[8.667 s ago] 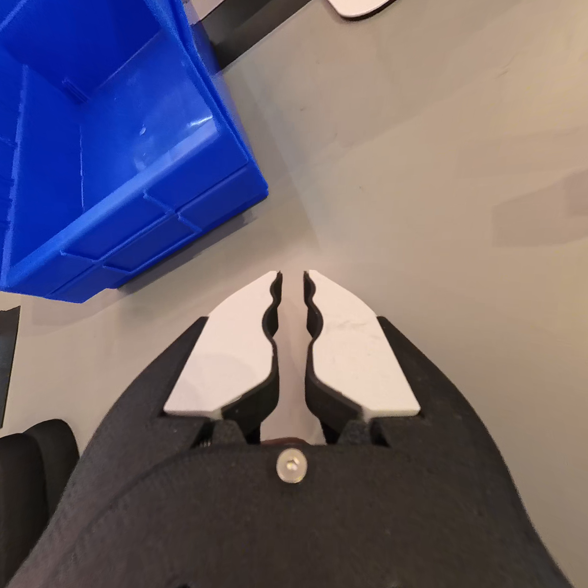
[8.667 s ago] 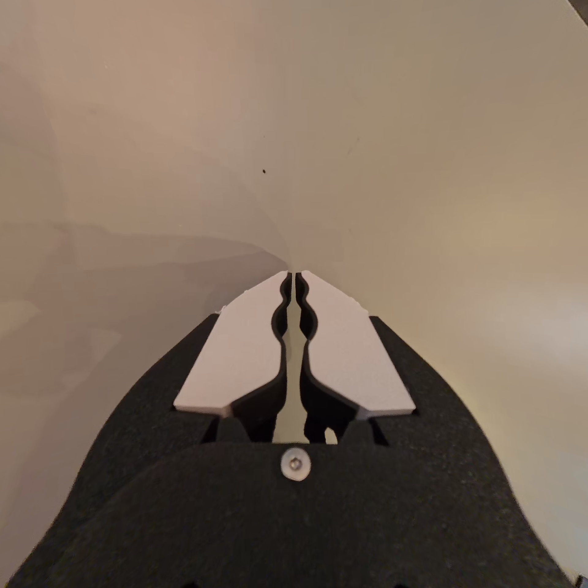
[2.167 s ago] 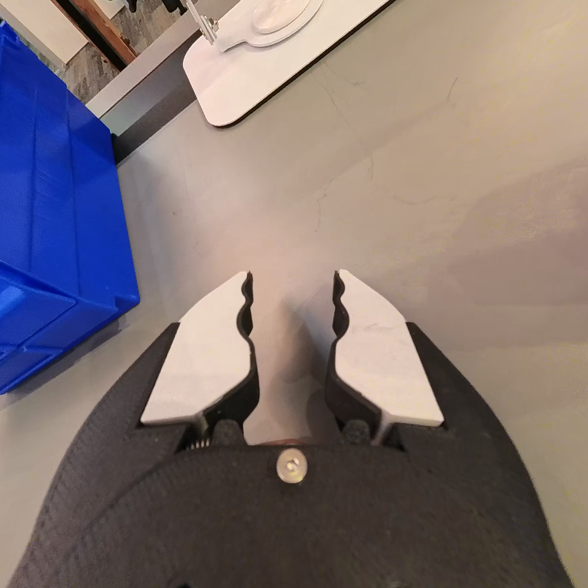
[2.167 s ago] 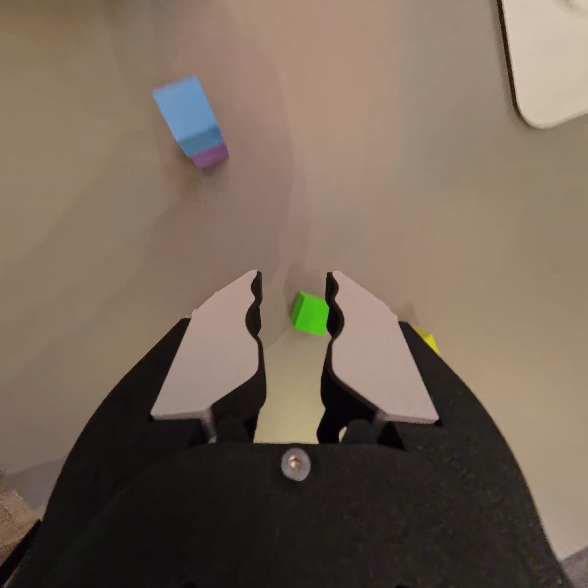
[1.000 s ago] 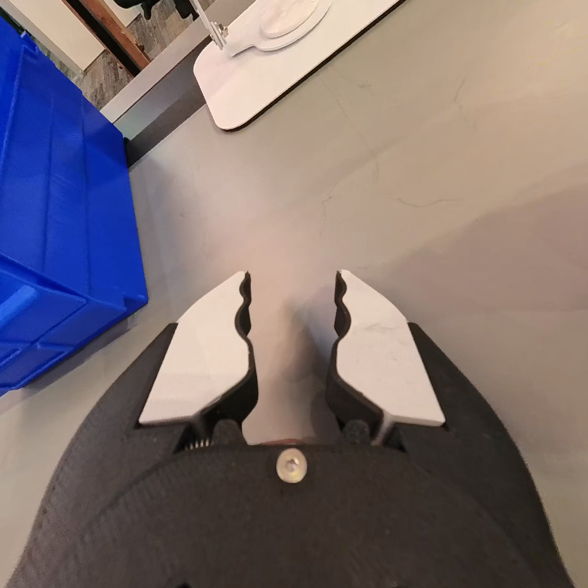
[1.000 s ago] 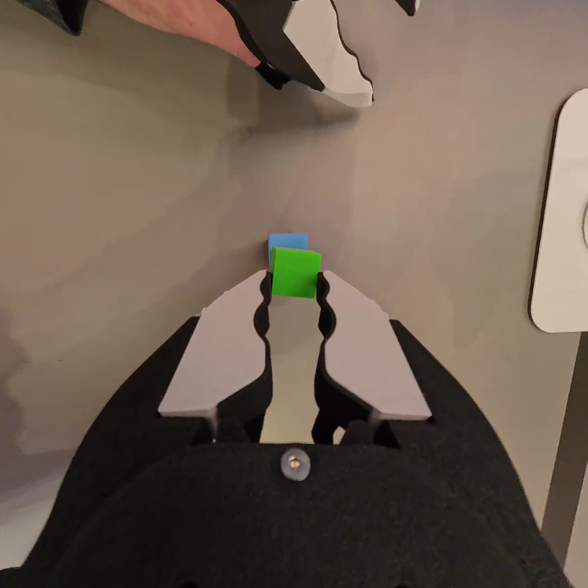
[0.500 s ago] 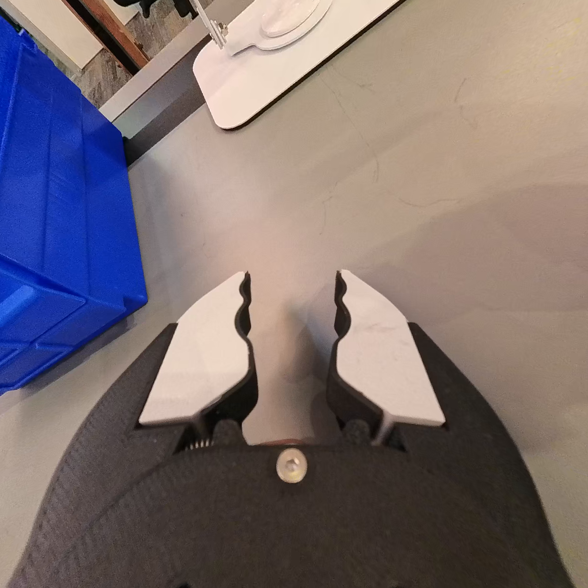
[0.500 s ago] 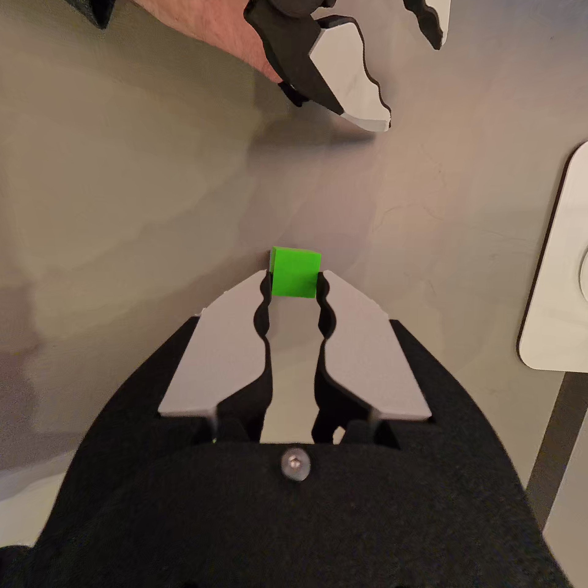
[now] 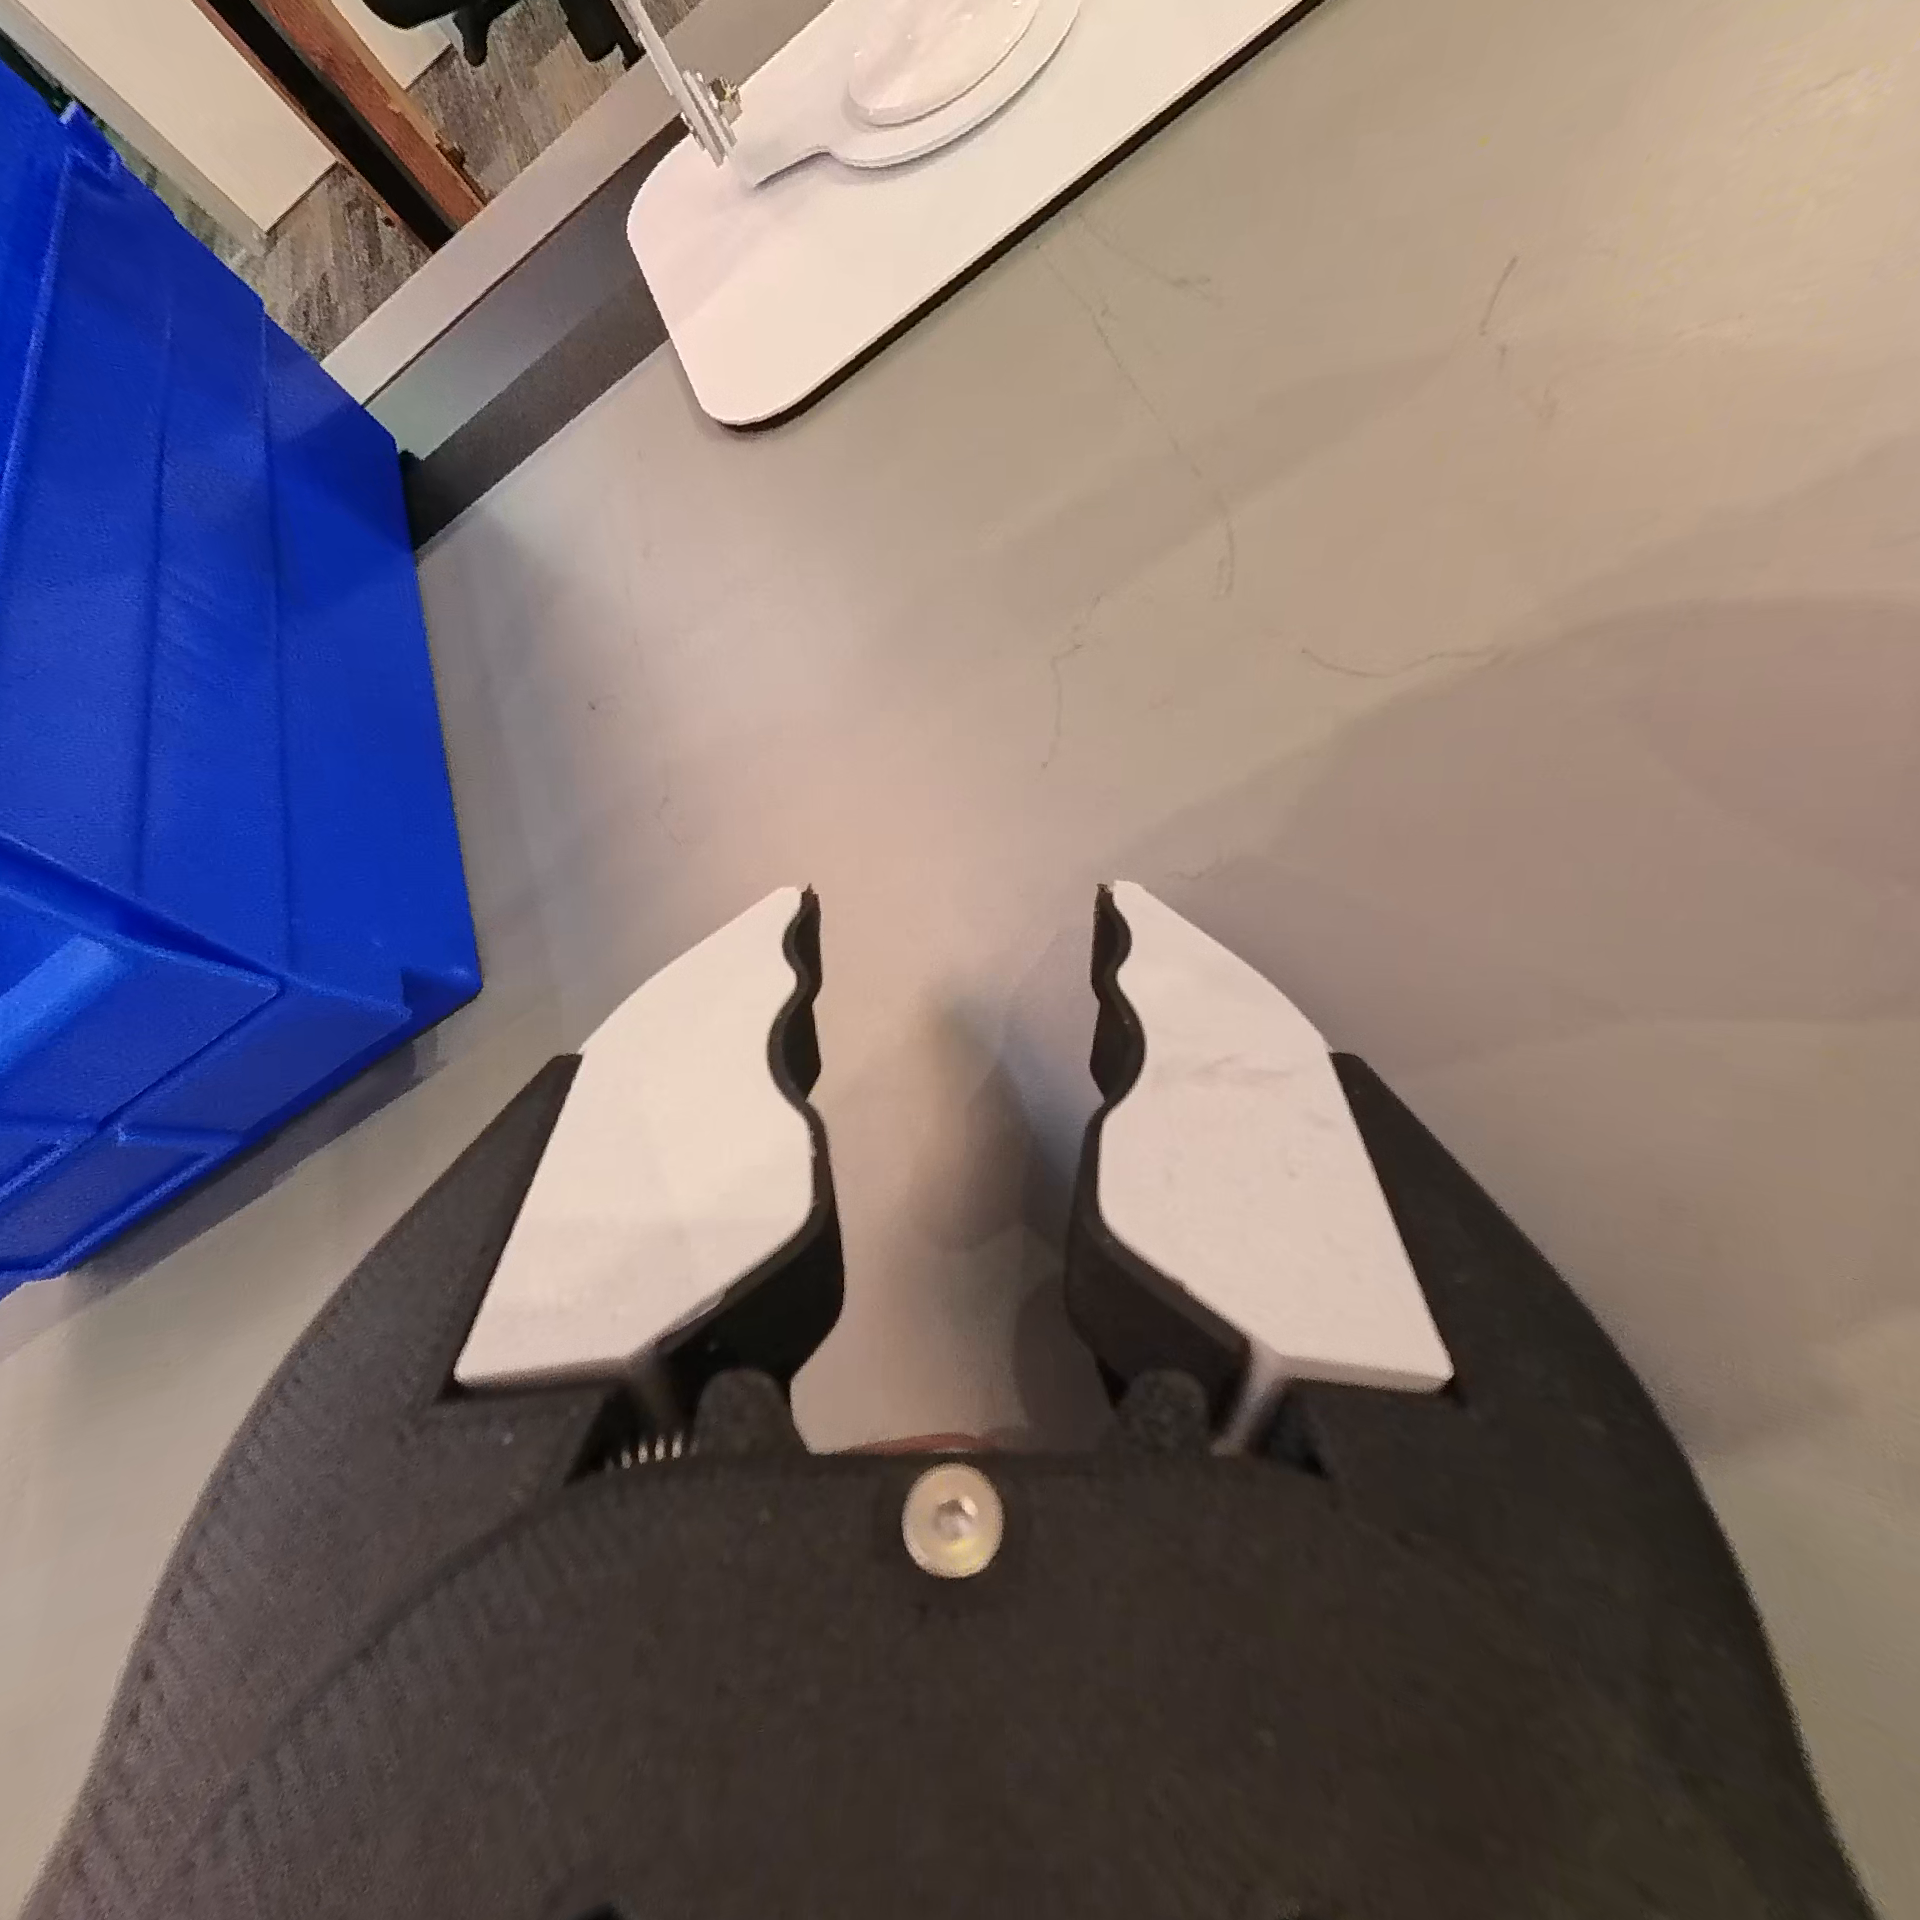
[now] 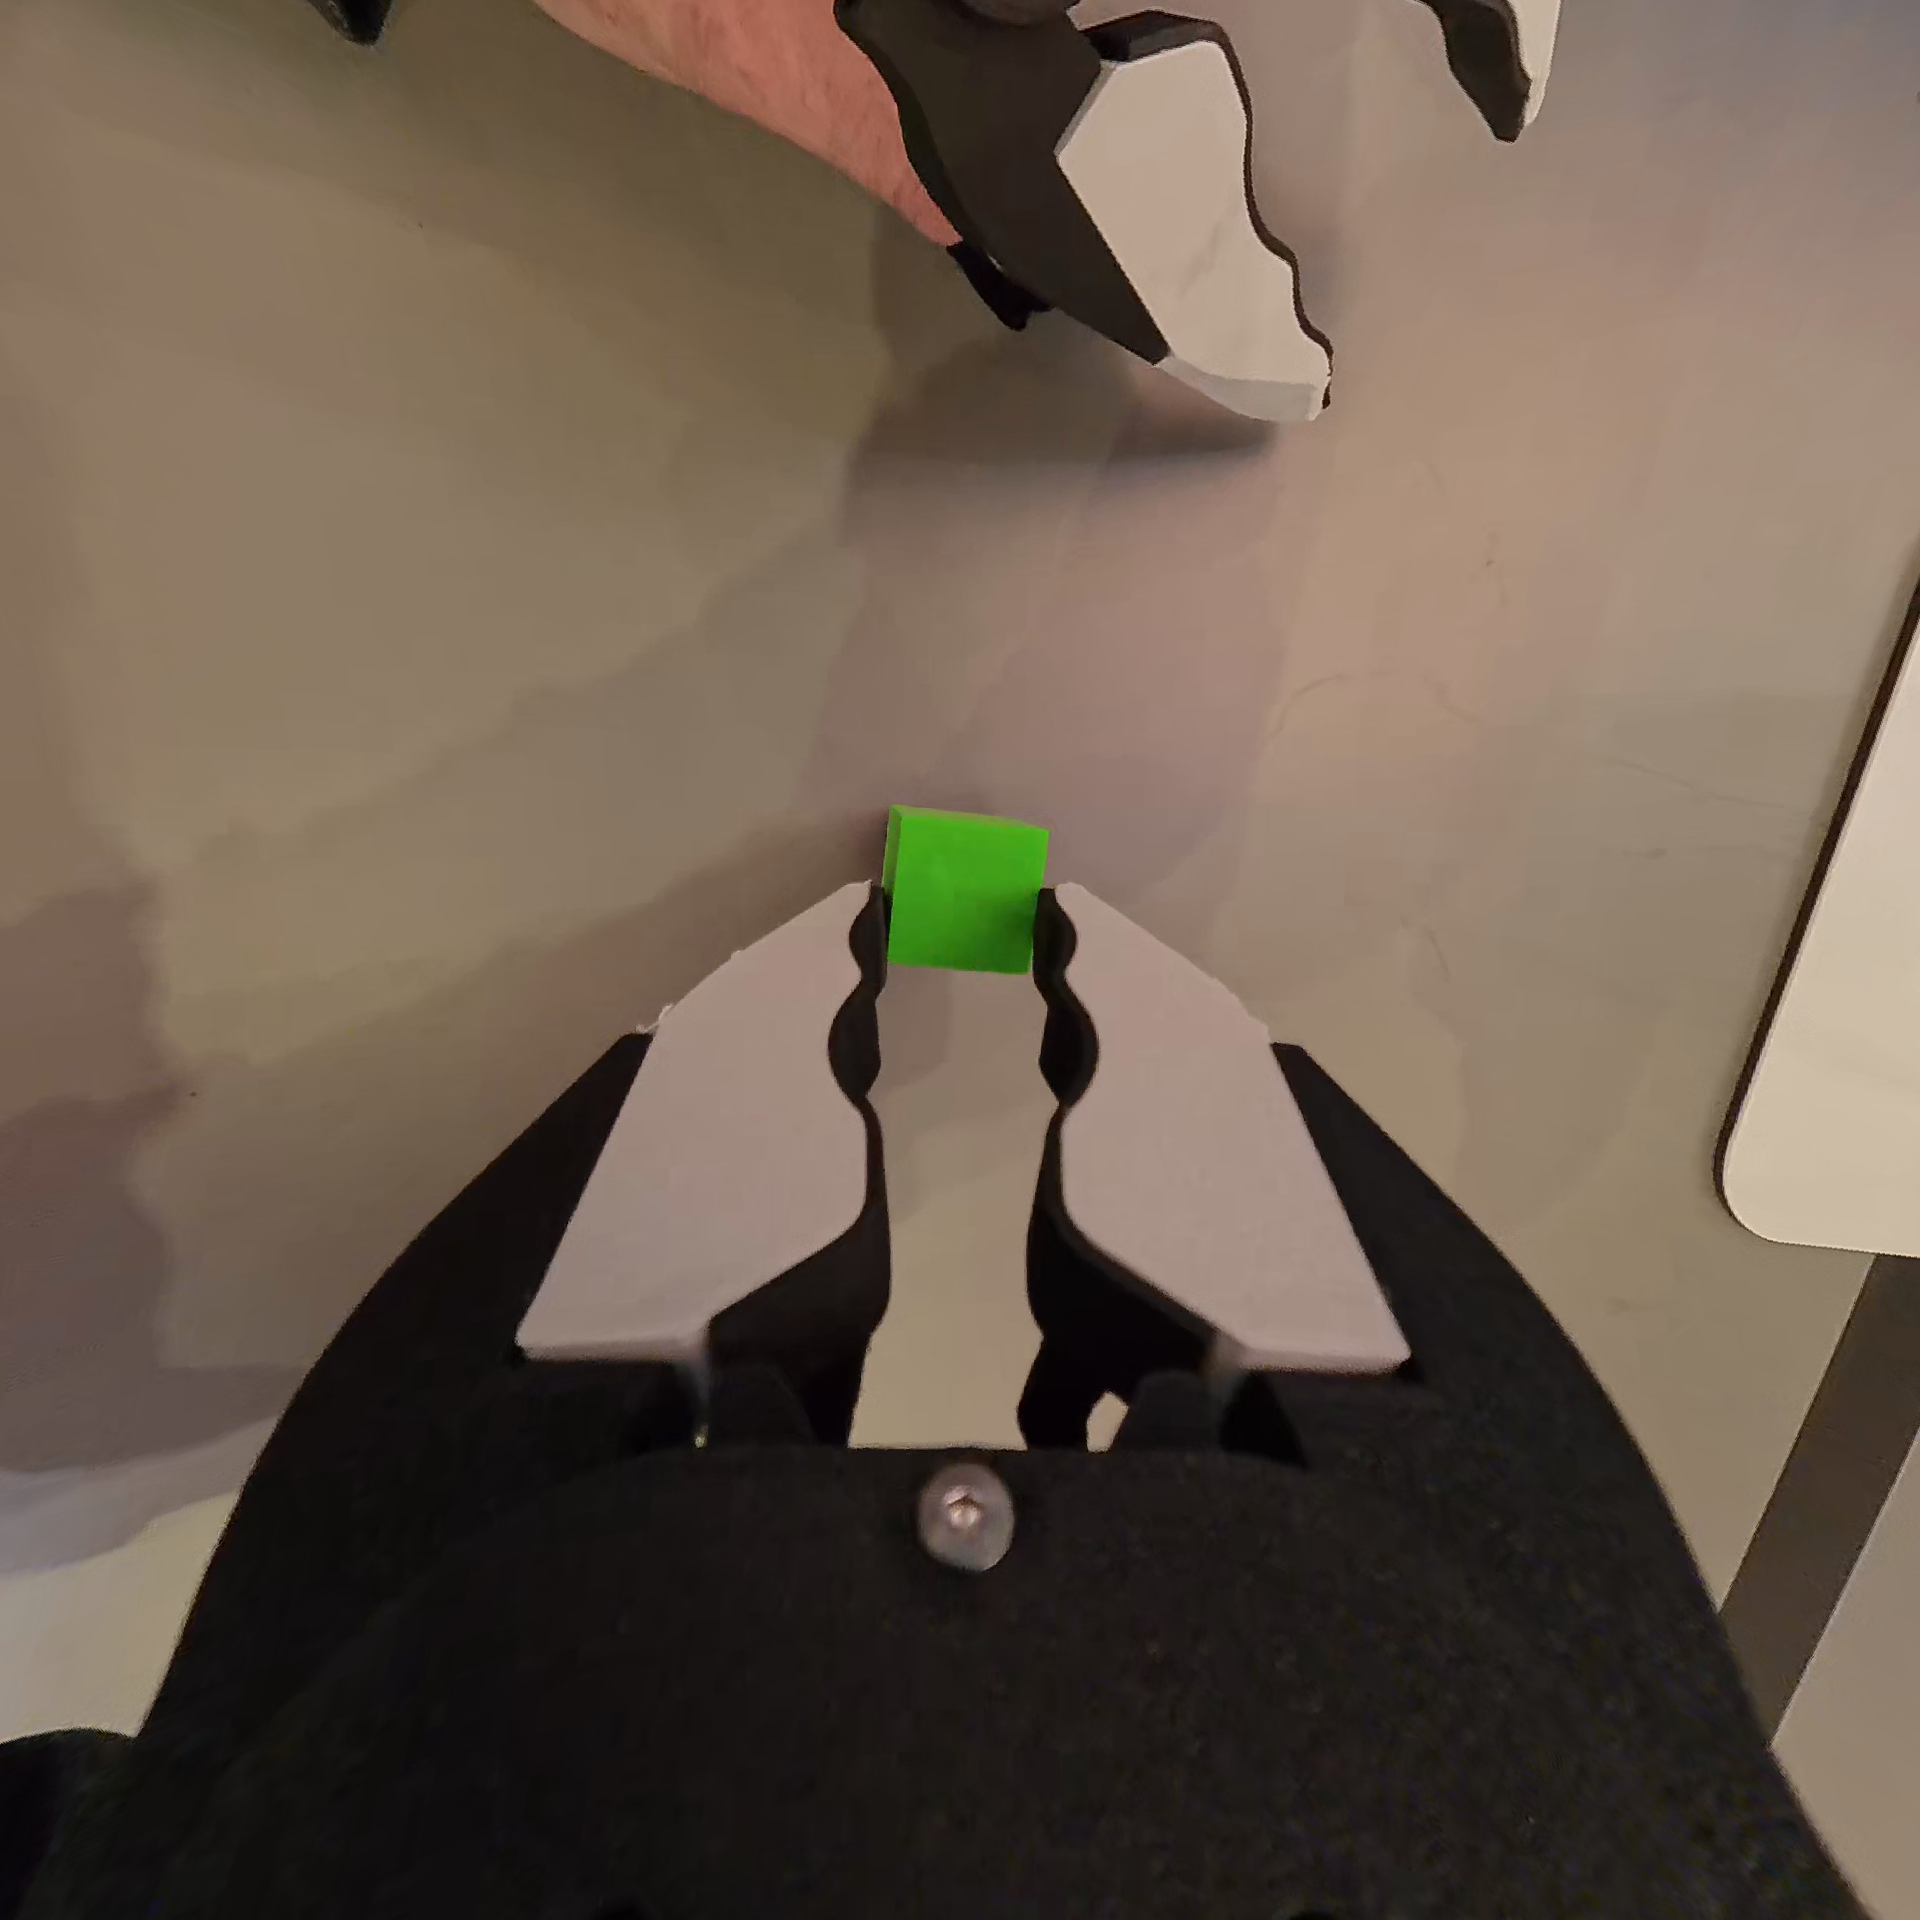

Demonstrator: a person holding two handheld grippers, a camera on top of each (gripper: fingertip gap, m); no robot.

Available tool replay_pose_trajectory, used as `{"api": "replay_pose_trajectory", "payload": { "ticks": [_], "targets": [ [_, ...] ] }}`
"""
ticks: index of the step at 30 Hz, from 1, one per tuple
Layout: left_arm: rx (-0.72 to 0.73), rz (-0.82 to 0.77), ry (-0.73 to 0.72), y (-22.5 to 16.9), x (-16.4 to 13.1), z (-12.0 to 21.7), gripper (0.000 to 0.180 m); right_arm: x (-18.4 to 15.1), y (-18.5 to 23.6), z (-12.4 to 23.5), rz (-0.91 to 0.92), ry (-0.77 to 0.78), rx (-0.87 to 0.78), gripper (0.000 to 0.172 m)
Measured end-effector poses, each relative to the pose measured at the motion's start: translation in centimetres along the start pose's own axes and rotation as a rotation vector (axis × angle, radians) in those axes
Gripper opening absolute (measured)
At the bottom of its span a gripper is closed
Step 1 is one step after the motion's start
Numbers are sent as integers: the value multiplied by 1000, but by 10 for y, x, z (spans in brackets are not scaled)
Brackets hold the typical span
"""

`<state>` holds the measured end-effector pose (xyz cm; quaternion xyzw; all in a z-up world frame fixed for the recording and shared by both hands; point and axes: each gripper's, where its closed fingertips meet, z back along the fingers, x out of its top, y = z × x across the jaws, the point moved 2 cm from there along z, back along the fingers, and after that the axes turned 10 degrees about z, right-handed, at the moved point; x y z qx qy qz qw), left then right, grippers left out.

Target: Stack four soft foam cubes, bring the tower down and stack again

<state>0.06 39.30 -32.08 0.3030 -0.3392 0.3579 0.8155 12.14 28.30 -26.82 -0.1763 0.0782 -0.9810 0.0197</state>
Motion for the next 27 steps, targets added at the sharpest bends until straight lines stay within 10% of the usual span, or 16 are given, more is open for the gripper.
{"api": "replay_pose_trajectory", "payload": {
  "ticks": [27],
  "targets": [
    [0,-5,-2,0,0,0,49,0,-1,2,4,10,1,27]
  ]
}}
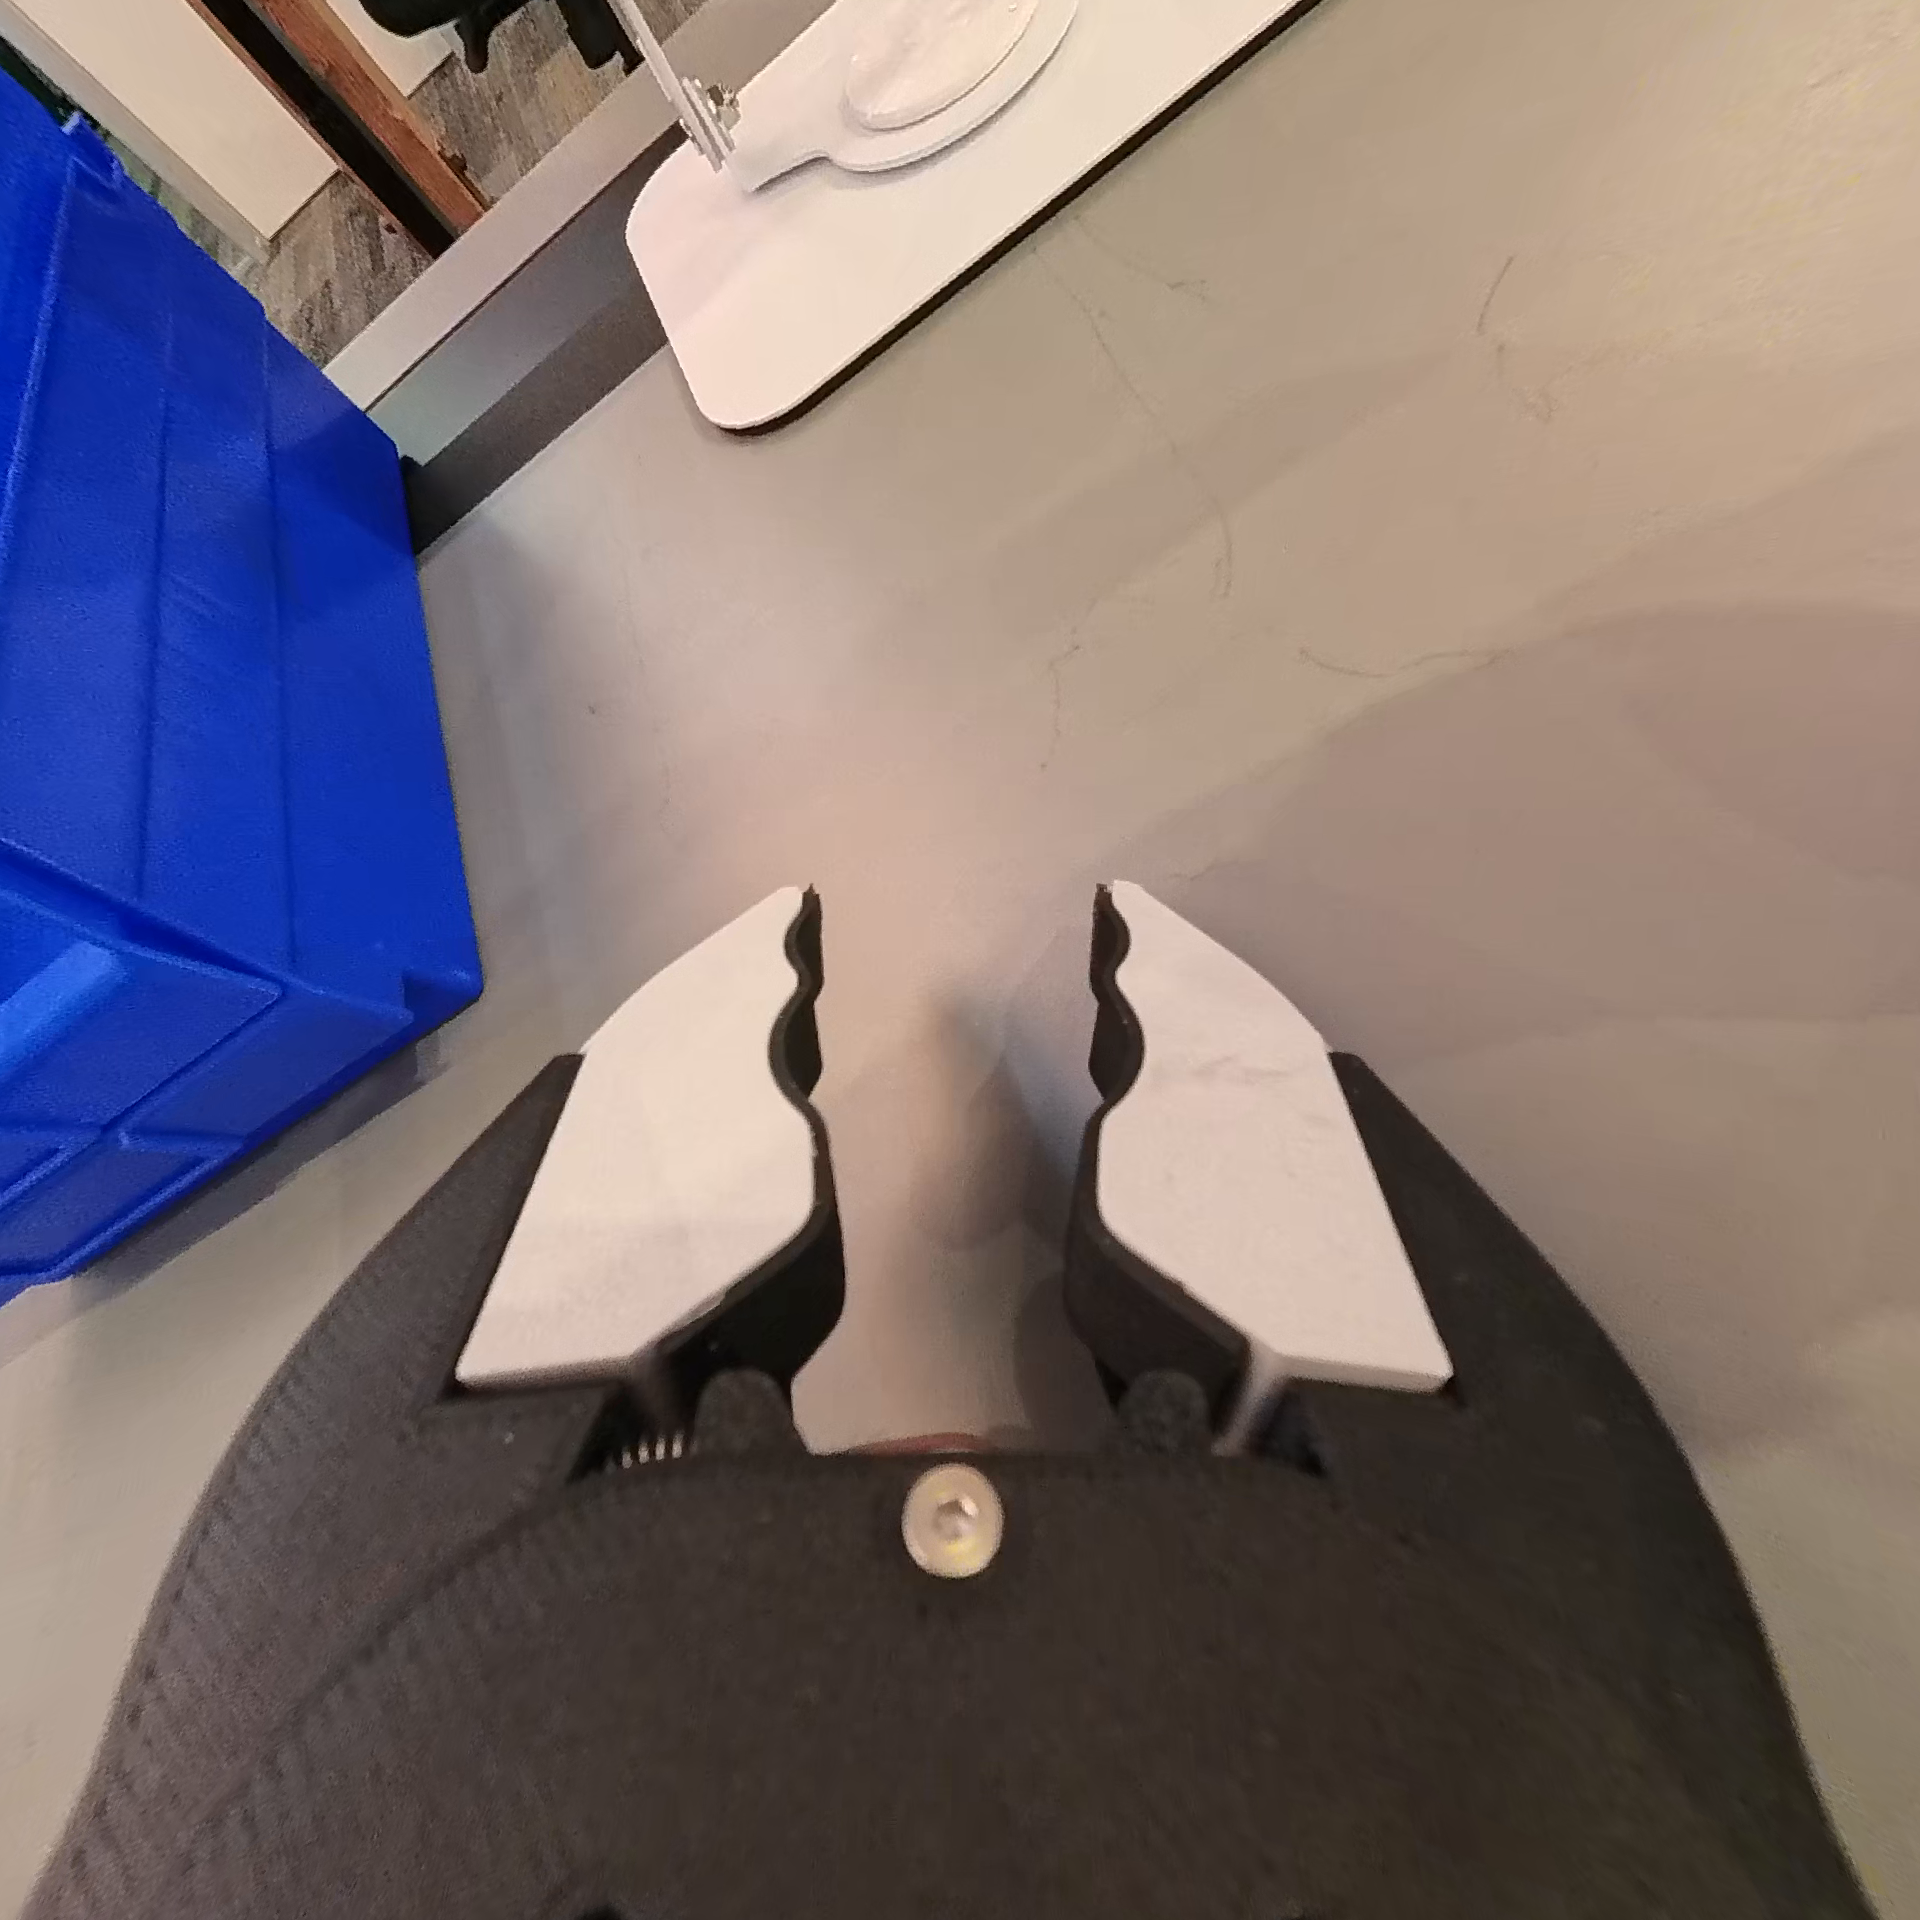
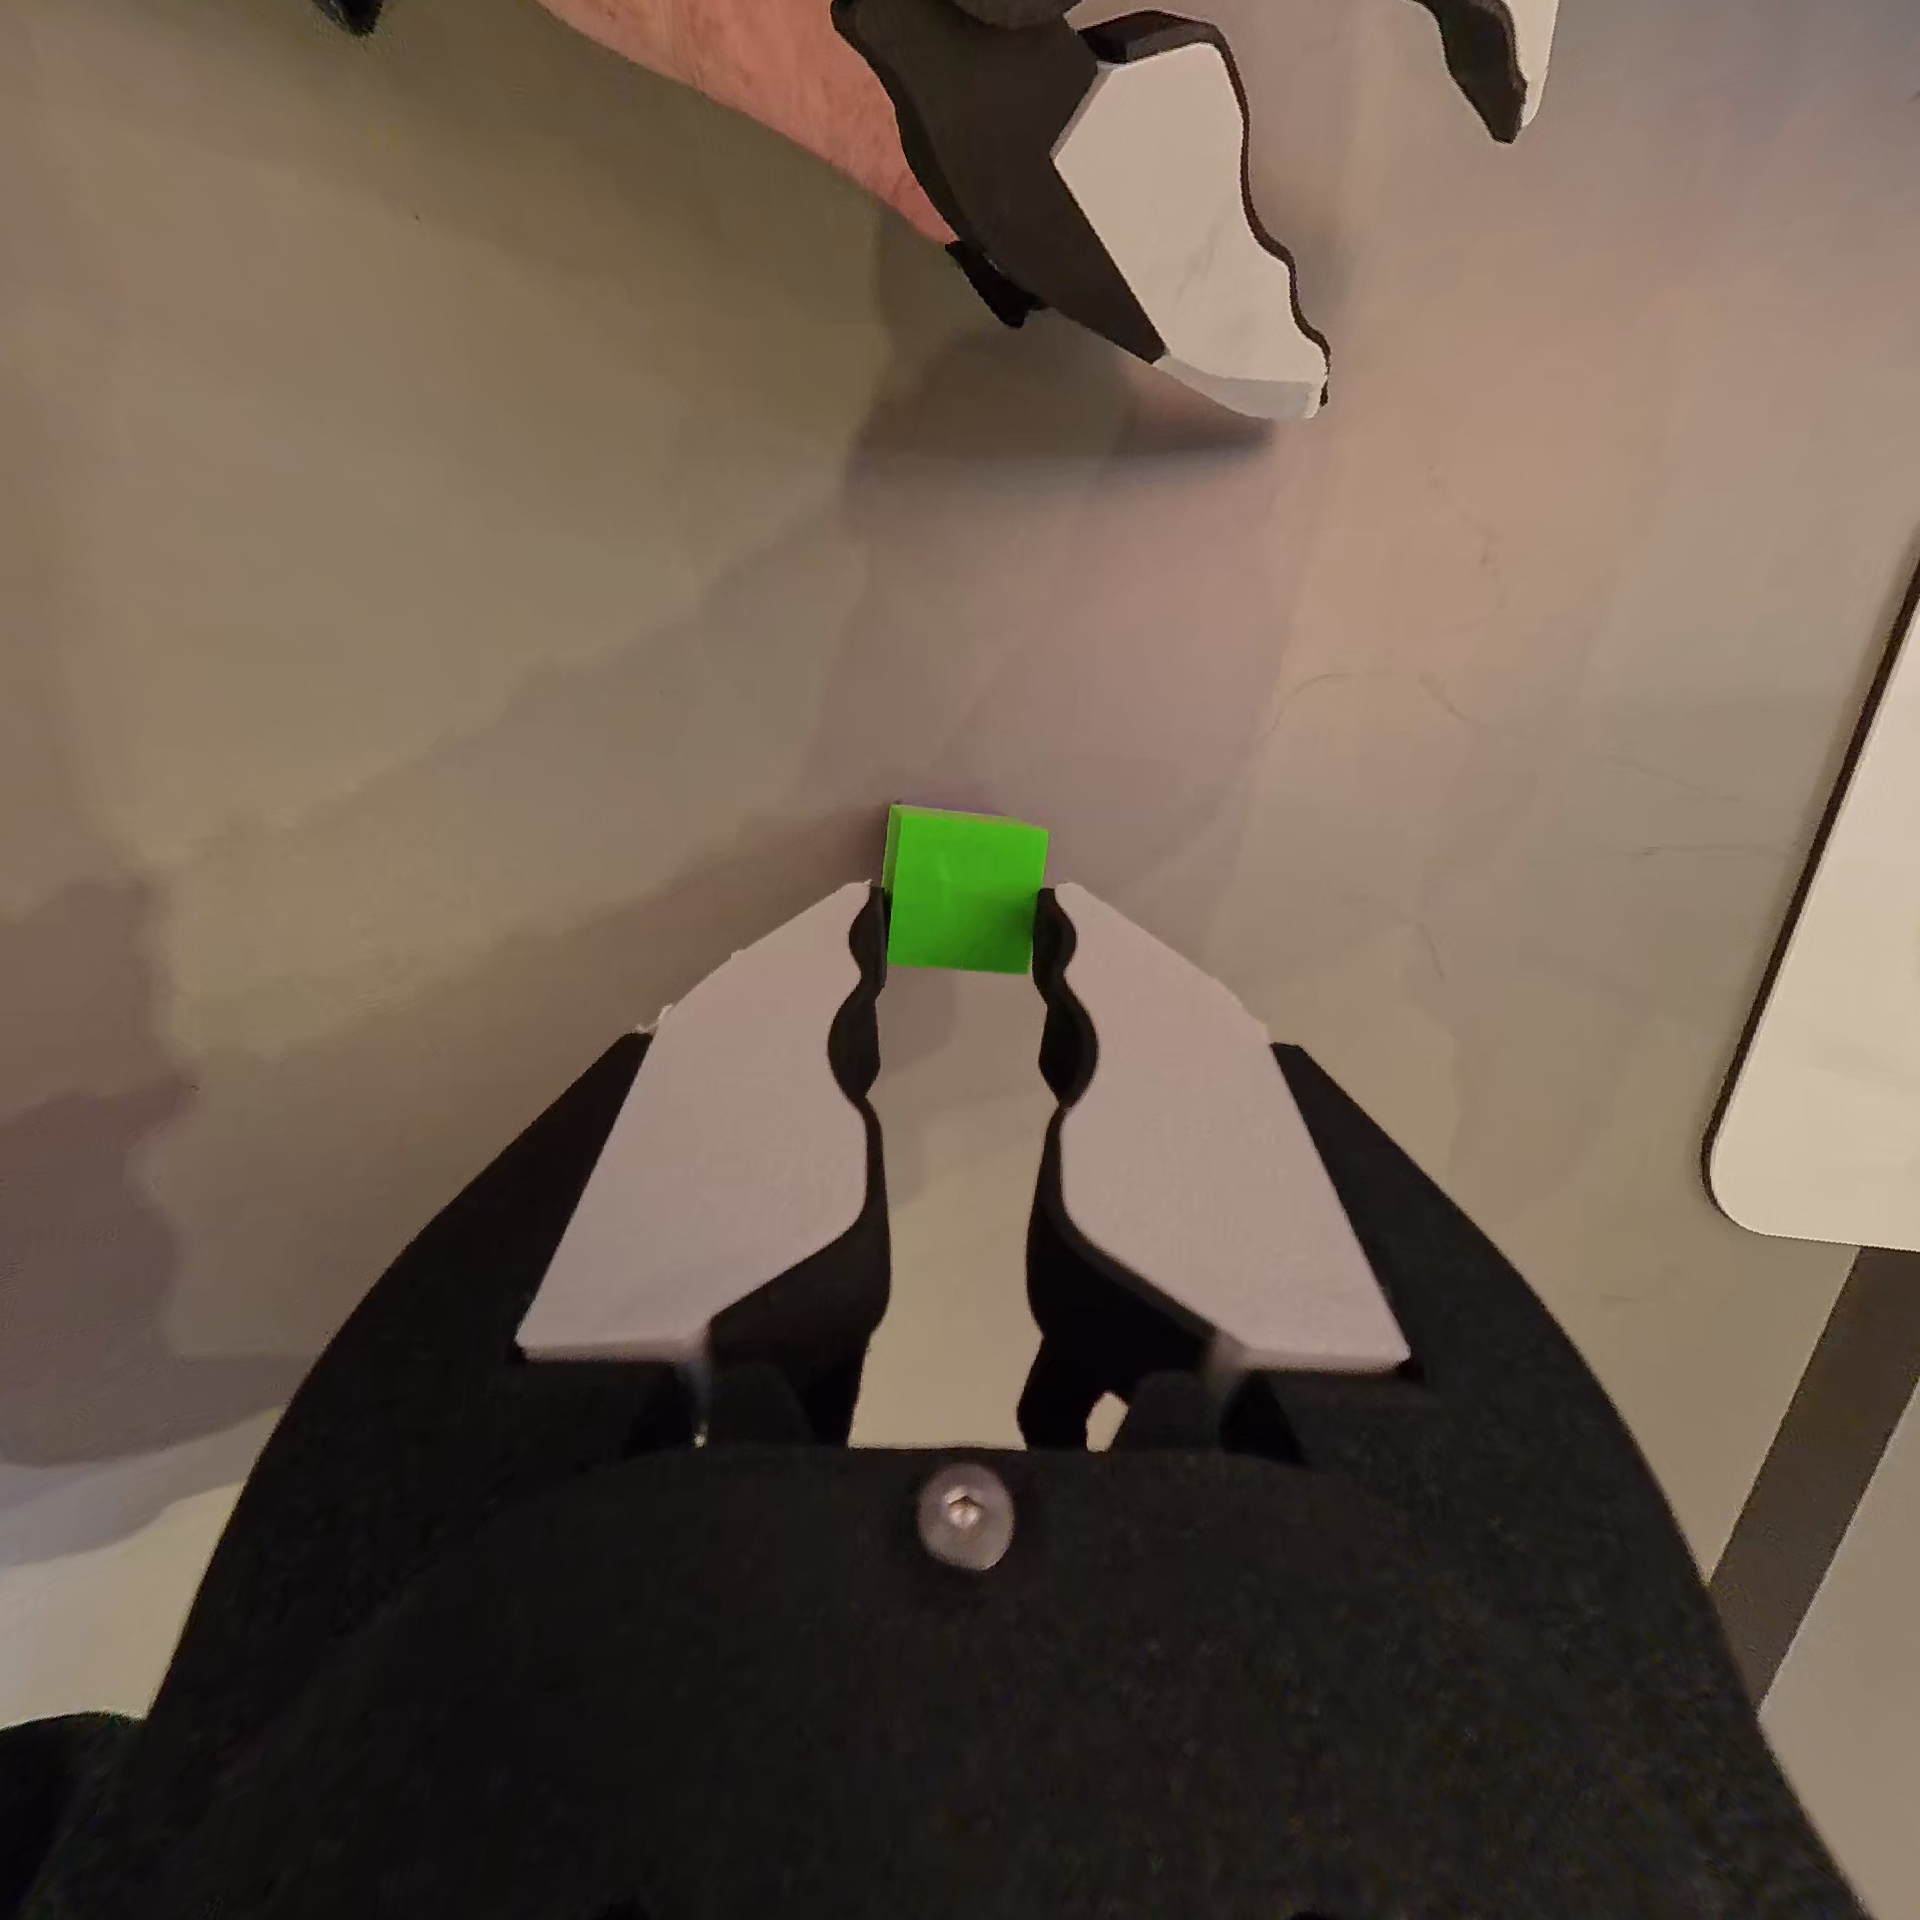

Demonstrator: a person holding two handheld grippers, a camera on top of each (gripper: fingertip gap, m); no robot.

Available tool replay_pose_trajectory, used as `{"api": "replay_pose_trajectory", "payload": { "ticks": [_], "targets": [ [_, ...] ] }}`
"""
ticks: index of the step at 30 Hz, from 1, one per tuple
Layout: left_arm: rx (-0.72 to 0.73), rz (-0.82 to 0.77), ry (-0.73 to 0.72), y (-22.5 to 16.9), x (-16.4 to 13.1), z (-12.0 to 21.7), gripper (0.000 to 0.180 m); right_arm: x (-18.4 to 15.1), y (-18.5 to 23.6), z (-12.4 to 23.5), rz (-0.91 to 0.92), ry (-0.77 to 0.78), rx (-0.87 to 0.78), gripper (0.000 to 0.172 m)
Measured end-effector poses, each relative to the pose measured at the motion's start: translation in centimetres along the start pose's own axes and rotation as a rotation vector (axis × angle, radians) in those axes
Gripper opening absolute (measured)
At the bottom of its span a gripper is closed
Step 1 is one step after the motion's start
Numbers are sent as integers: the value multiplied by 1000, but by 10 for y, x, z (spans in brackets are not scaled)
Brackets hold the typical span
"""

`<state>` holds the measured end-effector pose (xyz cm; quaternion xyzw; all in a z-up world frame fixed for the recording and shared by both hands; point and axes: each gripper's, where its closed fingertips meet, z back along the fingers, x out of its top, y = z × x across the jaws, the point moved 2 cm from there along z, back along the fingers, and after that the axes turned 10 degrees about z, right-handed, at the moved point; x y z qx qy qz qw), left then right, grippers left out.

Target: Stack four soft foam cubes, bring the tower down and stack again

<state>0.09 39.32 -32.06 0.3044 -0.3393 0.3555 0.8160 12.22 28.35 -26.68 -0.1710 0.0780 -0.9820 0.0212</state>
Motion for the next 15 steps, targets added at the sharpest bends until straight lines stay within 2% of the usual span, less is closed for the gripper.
{"api": "replay_pose_trajectory", "payload": {
  "ticks": [13,15],
  "targets": [
    [0,-1,0,0,0,0,49,-1,0,-3,-10,6,7,27],
    [0,0,0,0,0,0,49,-2,-2,-4,-18,10,-6,36]
  ]
}}
